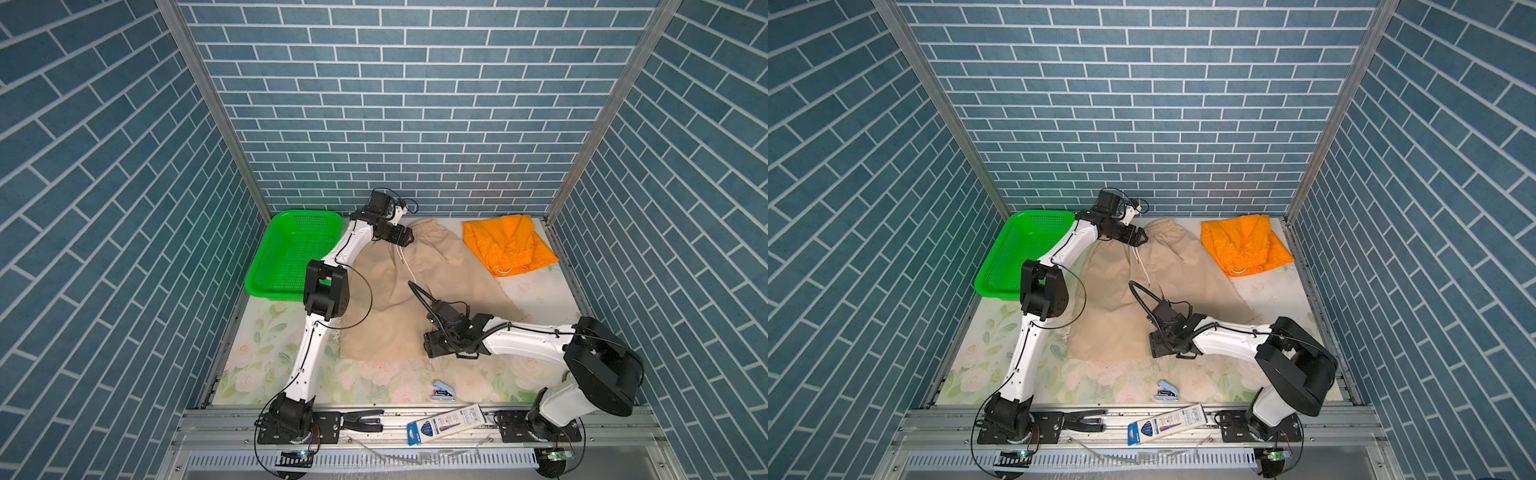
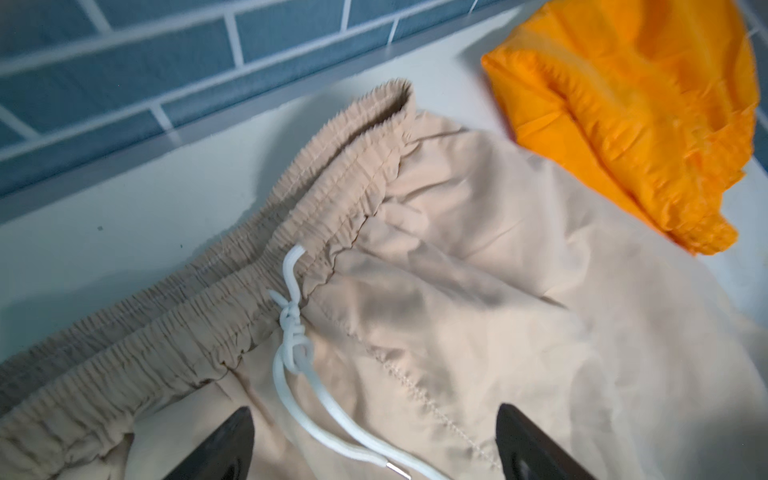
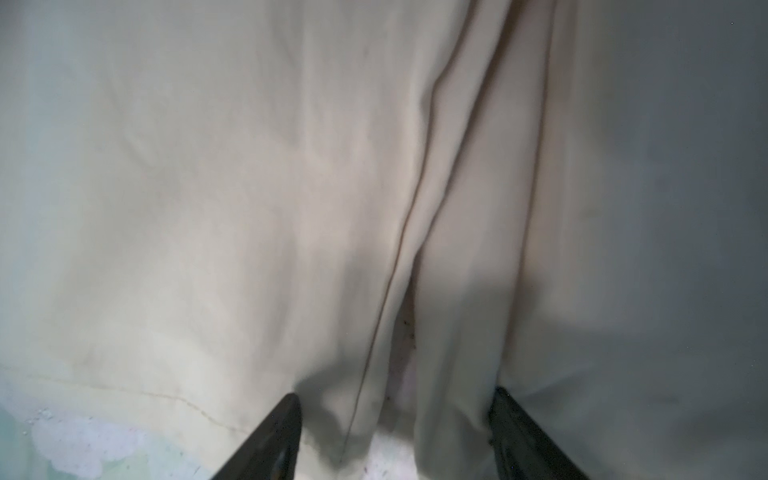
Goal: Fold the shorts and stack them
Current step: 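Move the right gripper to the shorts' leg hem nearest the robot, then grasp the leg hem with the right gripper while the left grips the waistband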
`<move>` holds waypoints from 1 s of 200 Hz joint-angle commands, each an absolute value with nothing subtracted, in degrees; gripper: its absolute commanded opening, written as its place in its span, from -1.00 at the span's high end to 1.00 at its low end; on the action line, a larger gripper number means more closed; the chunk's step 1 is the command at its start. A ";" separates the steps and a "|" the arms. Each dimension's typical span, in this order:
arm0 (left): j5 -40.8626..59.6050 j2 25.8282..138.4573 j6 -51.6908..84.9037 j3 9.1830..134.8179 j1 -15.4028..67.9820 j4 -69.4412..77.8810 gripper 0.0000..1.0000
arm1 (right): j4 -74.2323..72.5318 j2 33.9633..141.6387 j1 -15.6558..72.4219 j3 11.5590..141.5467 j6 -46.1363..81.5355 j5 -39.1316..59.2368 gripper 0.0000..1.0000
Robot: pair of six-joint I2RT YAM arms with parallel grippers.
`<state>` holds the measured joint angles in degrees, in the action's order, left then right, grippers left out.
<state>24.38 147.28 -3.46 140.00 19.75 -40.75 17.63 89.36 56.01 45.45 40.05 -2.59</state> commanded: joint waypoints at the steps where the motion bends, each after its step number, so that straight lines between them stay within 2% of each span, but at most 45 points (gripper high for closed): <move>1: 20.79 149.80 -2.47 141.49 19.78 -47.12 -0.83 | 26.16 92.90 56.95 47.69 42.27 -7.56 -0.39; 18: 18.10 150.27 -1.11 141.71 19.78 -48.59 -0.80 | 30.36 94.08 56.95 49.22 42.88 -10.05 -0.09; 38: 16.98 151.36 1.03 142.77 19.12 -50.80 -0.70 | 35.28 95.40 56.95 50.63 42.73 -12.62 0.64; 43: 17.01 151.53 1.49 142.82 18.88 -51.16 -0.64 | 36.44 95.45 56.95 50.73 42.68 -13.24 0.77; 53: 17.16 151.78 2.24 142.65 18.35 -51.62 -0.56 | 37.99 95.09 56.95 50.27 42.57 -13.82 0.89; 69: 17.06 152.11 3.58 141.80 17.05 -52.11 -0.45 | 39.38 93.23 56.78 48.84 42.63 -15.06 0.94; 109: 17.49 148.60 7.41 132.48 12.23 -50.27 -0.04 | 34.53 89.59 50.91 43.08 39.87 -11.86 0.96; 121: 18.13 145.60 8.02 126.90 11.33 -46.90 0.01 | 30.87 89.55 49.07 42.61 38.01 -8.78 0.93; 151: 18.79 140.11 7.65 117.58 11.06 -41.57 0.03 | 20.88 90.37 49.57 44.74 34.54 2.51 0.57; 174: 19.40 139.69 7.30 117.85 10.99 -41.51 -0.02 | 15.32 88.66 51.86 43.98 35.99 7.71 0.16; 200: 19.82 139.72 7.24 120.21 10.99 -42.29 -0.09 | 11.68 86.39 53.38 41.25 38.28 9.89 -0.14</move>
<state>20.12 139.98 7.11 119.02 10.94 -41.28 16.88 88.16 52.12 44.07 36.25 3.29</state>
